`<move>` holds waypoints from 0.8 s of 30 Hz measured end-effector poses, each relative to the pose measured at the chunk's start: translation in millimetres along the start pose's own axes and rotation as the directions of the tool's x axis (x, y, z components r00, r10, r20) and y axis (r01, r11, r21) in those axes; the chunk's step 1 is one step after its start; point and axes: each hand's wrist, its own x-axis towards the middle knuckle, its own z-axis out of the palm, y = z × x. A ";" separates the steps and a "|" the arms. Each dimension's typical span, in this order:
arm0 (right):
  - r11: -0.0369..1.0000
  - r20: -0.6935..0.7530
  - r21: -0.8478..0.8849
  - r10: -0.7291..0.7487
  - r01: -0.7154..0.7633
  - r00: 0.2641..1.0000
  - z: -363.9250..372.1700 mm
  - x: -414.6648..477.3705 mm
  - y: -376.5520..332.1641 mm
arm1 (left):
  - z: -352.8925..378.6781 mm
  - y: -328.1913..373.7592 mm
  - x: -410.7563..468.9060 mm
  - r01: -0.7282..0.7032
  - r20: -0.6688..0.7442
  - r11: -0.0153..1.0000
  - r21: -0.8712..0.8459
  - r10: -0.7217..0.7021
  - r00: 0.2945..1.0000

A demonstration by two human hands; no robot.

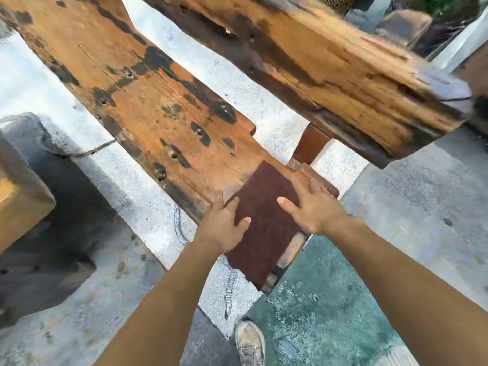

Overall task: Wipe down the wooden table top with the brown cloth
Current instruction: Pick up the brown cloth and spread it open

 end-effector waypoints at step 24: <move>0.958 -0.001 0.249 0.146 -0.141 0.989 146.8 175.2 27.4 | 119.7 -60.1 173.8 0.065 -0.045 0.842 -0.535 -0.105 0.993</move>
